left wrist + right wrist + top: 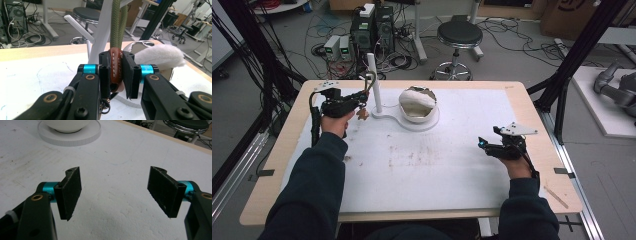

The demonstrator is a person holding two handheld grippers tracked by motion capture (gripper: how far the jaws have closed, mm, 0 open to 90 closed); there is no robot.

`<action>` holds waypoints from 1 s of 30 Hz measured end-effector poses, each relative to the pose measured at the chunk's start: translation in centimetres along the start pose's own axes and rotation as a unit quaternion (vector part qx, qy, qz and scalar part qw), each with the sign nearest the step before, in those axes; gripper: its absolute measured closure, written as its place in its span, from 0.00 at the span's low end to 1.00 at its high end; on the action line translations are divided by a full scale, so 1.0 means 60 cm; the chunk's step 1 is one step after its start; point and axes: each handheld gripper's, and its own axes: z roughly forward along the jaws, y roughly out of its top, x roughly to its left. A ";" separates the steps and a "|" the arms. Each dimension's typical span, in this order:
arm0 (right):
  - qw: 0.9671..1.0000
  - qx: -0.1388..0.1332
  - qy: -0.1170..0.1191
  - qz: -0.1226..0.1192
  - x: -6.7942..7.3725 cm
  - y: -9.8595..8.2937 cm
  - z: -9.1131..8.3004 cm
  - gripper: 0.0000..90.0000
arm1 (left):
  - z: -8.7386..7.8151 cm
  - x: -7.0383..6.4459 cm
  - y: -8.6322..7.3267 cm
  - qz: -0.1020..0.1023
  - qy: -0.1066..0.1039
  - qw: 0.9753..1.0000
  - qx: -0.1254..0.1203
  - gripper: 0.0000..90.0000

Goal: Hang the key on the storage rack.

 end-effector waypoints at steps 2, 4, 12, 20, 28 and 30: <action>1.000 0.000 0.000 0.002 0.001 0.000 0.000 0.31 | 0.001 0.002 -0.002 -0.001 0.000 1.000 0.009 0.83; 1.000 0.000 0.000 0.001 0.001 0.000 -0.001 0.31 | -0.001 0.006 -0.004 -0.008 0.000 1.000 0.008 0.73; 1.000 0.000 0.000 0.002 0.001 0.000 -0.001 0.31 | -0.024 0.017 -0.024 0.004 -0.030 0.999 -0.039 0.32; 1.000 -0.003 0.000 0.006 -0.001 -0.001 0.000 0.29 | -0.056 0.000 -0.054 0.087 -0.039 0.995 -0.037 0.23; 1.000 -0.004 0.004 0.008 -0.004 -0.001 0.003 0.24 | -0.083 -0.017 -0.107 0.125 -0.032 0.991 -0.029 0.24; 1.000 -0.003 0.005 0.010 -0.005 -0.002 0.005 0.24 | -0.085 -0.019 -0.119 0.121 -0.029 0.992 -0.024 0.24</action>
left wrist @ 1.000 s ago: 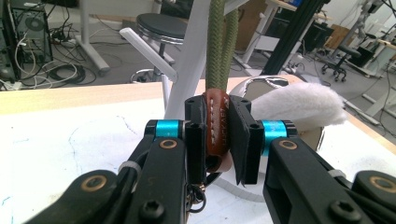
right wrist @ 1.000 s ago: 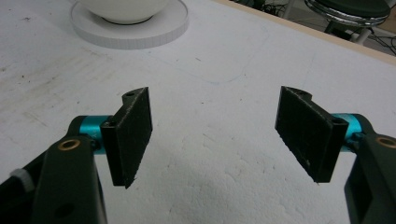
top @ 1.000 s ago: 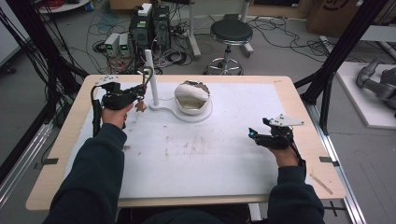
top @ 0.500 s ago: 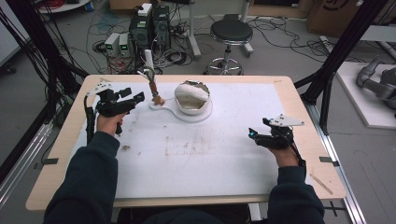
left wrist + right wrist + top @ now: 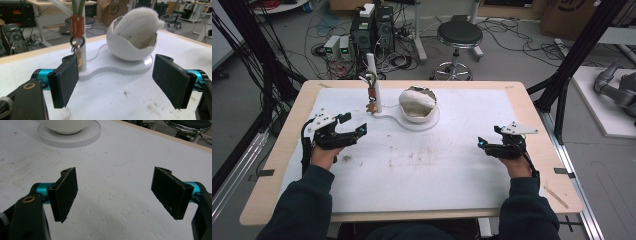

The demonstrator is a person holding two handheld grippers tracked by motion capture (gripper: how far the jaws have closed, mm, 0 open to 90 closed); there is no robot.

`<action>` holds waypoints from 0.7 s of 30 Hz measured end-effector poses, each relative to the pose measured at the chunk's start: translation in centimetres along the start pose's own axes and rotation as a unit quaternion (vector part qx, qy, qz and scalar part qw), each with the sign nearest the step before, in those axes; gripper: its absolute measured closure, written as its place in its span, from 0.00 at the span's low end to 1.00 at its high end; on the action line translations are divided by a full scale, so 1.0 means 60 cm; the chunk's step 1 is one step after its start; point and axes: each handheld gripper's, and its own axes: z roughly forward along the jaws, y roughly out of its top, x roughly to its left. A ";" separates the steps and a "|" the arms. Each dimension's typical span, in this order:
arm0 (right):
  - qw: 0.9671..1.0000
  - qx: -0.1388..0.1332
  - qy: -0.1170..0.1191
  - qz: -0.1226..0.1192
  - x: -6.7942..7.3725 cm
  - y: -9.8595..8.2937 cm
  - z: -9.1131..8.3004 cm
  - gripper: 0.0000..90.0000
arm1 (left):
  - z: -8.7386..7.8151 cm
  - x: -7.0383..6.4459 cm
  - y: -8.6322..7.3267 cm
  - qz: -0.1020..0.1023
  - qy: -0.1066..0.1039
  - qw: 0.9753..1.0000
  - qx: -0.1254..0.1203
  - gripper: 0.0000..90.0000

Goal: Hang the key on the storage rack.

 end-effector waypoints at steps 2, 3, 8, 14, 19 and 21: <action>1.000 0.003 0.002 0.004 -0.002 -0.001 0.001 0.24 | 0.000 -0.004 -0.007 -0.006 0.003 1.000 0.006 0.23; 1.000 0.003 0.002 0.004 -0.002 -0.001 0.001 0.24 | -0.001 -0.005 -0.010 -0.008 0.004 1.000 0.006 0.23; 1.000 0.002 -0.001 0.004 -0.005 -0.002 -0.003 0.24 | -0.001 -0.013 -0.017 -0.015 0.007 1.000 0.006 0.23; 1.000 0.005 -0.002 0.009 -0.009 -0.005 -0.007 0.24 | -0.004 -0.027 -0.020 -0.007 -0.002 1.000 0.004 0.23; 1.000 0.002 -0.003 0.013 -0.008 -0.006 -0.013 0.24 | -0.002 -0.026 -0.022 -0.006 -0.005 1.000 0.007 0.23; 1.000 0.001 -0.005 0.011 -0.008 -0.007 -0.015 0.24 | -0.002 -0.026 -0.022 -0.006 -0.004 1.000 0.008 0.23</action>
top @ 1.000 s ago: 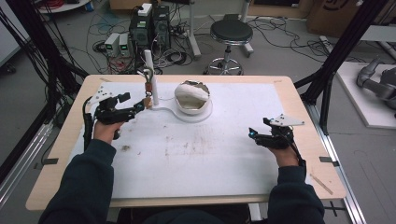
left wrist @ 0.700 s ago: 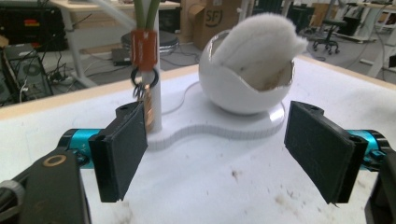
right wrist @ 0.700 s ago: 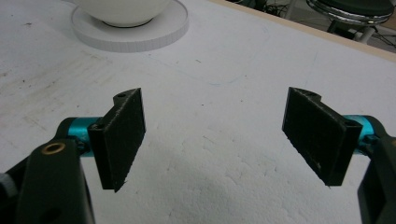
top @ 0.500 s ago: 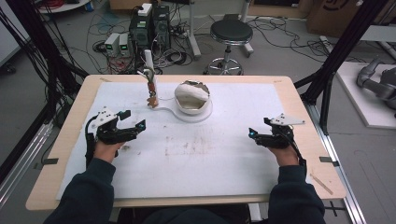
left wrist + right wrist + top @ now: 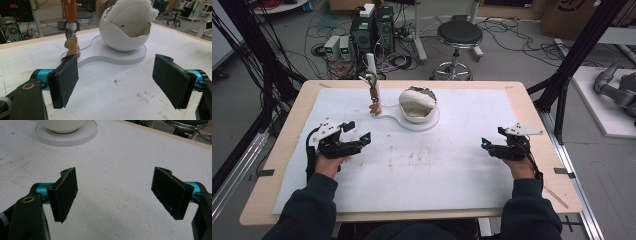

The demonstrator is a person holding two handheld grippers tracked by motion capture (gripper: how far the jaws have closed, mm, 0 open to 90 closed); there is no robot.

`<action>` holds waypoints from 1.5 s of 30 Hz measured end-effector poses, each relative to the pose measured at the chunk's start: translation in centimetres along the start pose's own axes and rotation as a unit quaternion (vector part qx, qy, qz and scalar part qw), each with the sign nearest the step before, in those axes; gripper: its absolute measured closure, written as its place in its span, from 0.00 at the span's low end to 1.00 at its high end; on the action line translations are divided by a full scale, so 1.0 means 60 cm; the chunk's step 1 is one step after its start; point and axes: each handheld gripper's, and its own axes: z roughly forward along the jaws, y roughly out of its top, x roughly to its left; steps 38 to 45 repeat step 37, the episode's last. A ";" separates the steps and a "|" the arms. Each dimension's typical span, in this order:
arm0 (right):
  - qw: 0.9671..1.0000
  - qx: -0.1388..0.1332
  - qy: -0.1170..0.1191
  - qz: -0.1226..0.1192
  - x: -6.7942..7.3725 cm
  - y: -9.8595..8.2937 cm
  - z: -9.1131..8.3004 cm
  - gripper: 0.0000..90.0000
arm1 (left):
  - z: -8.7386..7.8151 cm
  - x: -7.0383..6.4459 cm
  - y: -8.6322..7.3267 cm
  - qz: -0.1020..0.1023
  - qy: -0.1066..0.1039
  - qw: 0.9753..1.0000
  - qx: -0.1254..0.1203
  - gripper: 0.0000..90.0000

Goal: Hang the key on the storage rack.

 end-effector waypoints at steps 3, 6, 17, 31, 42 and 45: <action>1.000 0.003 -0.005 0.001 0.002 0.000 -0.002 0.24 | -0.001 0.000 0.000 0.003 0.002 1.000 0.003 0.23; 1.000 0.006 -0.007 -0.001 0.005 0.000 -0.002 0.24 | -0.001 0.002 -0.001 0.003 0.005 1.000 0.006 0.23; 1.000 0.006 -0.008 0.002 0.004 -0.002 -0.008 0.24 | -0.005 0.008 -0.004 -0.004 0.016 1.000 0.008 0.24; 1.000 0.008 -0.006 0.002 0.004 -0.003 -0.004 0.24 | -0.006 0.013 -0.005 -0.014 0.019 1.000 0.004 0.24; 1.000 0.011 -0.004 0.003 0.001 -0.004 -0.002 0.24 | -0.004 0.015 -0.006 -0.017 0.020 1.000 0.007 0.24; 1.000 0.011 -0.004 0.003 0.001 -0.004 -0.002 0.24 | -0.004 0.015 -0.006 -0.017 0.020 1.000 0.007 0.24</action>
